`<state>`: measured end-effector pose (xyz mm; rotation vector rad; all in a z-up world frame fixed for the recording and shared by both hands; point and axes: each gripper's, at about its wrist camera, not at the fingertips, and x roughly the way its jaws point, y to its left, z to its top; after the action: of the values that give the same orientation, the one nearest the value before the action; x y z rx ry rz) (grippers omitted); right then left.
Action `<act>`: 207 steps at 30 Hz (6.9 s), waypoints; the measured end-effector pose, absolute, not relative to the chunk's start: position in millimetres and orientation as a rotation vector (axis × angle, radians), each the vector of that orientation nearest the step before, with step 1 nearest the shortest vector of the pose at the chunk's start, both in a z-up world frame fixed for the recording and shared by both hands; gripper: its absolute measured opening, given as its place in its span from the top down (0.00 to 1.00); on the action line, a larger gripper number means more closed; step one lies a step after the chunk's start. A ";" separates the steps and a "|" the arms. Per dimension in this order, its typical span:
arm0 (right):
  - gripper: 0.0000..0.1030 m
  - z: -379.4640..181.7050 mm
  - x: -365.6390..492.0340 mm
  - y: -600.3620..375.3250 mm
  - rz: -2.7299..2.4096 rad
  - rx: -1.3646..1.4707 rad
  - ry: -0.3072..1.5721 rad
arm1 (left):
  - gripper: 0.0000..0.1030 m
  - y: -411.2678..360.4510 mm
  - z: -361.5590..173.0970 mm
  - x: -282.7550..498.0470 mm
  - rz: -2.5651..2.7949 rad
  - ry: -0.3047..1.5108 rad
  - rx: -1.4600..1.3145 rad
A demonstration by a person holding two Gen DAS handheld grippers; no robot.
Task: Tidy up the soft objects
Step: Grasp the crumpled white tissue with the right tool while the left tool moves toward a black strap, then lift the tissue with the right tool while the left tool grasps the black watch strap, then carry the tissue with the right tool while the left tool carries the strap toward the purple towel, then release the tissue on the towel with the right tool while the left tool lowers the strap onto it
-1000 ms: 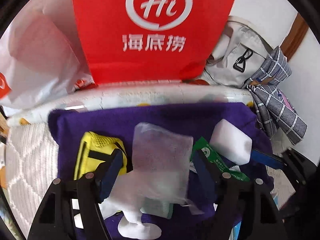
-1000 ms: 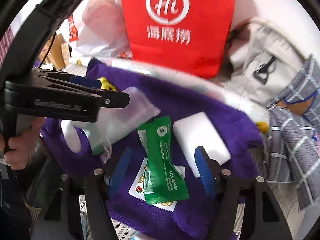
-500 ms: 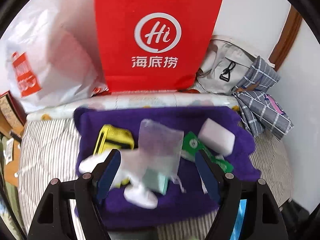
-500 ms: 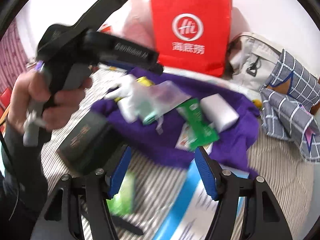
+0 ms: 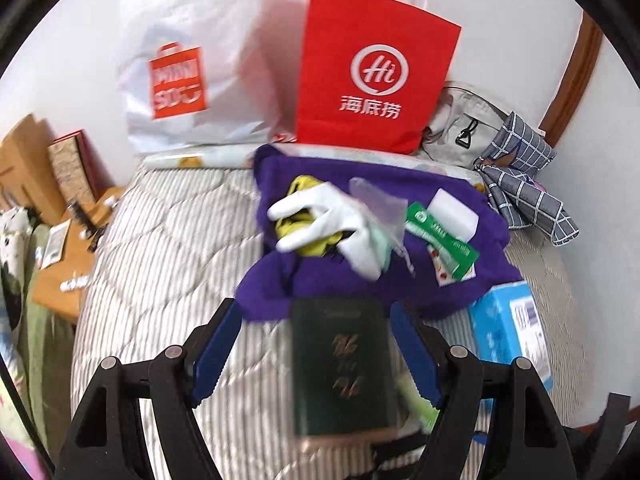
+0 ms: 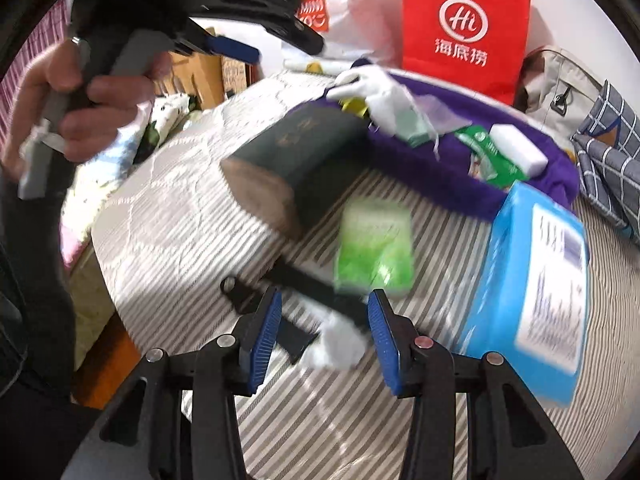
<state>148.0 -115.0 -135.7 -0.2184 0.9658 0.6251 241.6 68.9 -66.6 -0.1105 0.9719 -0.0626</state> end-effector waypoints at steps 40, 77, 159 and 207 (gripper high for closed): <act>0.81 -174.5 86.9 -218.9 0.233 -0.041 0.960 | 0.27 12.7 -168.4 133.8 -0.285 1.093 -0.101; 0.81 -156.0 62.5 -257.7 0.236 -0.001 0.864 | 0.53 -19.4 -181.7 96.1 -0.323 1.065 0.195; 0.81 -50.6 178.9 -233.3 0.278 0.008 0.753 | 0.80 44.1 -72.4 193.9 -0.115 0.868 -0.027; 0.81 -123.3 357.4 -222.3 0.369 -0.023 0.870 | 0.84 25.5 -101.5 374.4 -0.171 0.946 -0.057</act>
<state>357.4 -222.3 -123.3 -0.0229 0.8697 0.3694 374.4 25.5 -101.5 -0.0566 0.9459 -0.1715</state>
